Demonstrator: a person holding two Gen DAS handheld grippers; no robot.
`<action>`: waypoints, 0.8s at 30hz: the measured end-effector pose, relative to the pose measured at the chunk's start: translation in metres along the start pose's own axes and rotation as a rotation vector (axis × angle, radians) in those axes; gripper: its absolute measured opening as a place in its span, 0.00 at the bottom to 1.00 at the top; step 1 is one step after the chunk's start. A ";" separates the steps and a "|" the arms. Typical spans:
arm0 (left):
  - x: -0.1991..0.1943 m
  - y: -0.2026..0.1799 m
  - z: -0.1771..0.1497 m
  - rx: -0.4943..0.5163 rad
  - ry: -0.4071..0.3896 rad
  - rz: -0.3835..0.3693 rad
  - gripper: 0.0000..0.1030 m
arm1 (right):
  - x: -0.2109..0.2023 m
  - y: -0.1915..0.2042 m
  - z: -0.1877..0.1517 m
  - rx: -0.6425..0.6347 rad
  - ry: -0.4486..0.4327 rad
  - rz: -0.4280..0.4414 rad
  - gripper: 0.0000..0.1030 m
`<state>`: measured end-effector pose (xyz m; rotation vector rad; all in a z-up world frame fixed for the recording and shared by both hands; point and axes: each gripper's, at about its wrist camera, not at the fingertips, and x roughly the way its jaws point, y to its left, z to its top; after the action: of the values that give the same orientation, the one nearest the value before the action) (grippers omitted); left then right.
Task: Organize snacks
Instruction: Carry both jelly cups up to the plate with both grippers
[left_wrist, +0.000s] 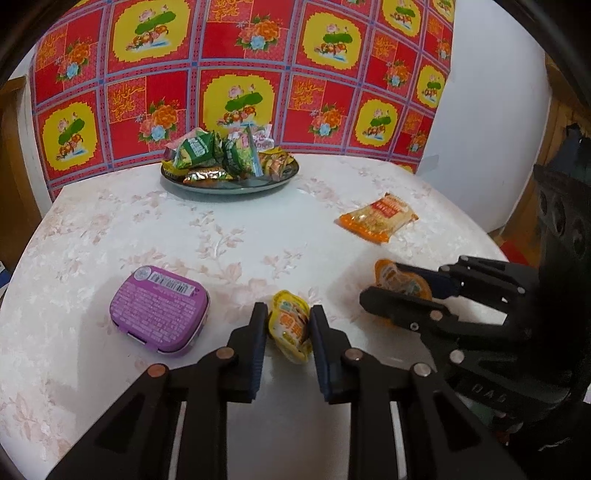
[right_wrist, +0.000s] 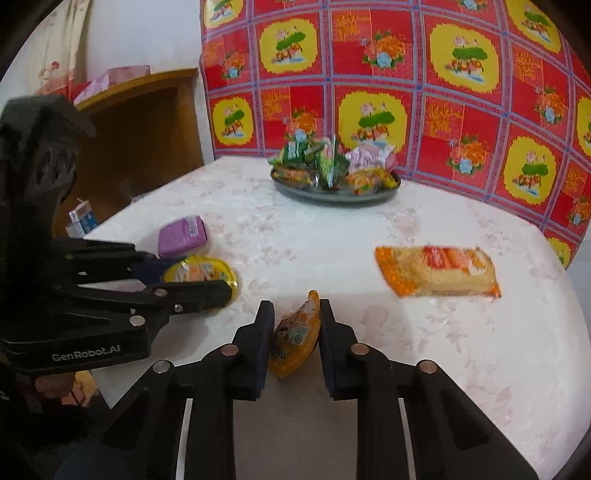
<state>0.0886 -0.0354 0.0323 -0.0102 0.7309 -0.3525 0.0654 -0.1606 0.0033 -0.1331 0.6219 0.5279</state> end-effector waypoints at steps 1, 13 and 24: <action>-0.003 0.000 0.003 0.000 -0.007 0.004 0.23 | -0.002 0.000 0.003 0.000 -0.006 0.005 0.24; -0.036 0.005 0.057 0.114 -0.064 0.088 0.23 | -0.042 -0.031 0.075 0.035 -0.102 0.014 0.24; -0.013 0.026 0.095 0.138 -0.064 0.061 0.23 | -0.014 -0.045 0.105 -0.033 -0.064 -0.008 0.24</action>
<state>0.1500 -0.0176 0.1089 0.1301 0.6407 -0.3416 0.1337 -0.1769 0.0948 -0.1495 0.5501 0.5334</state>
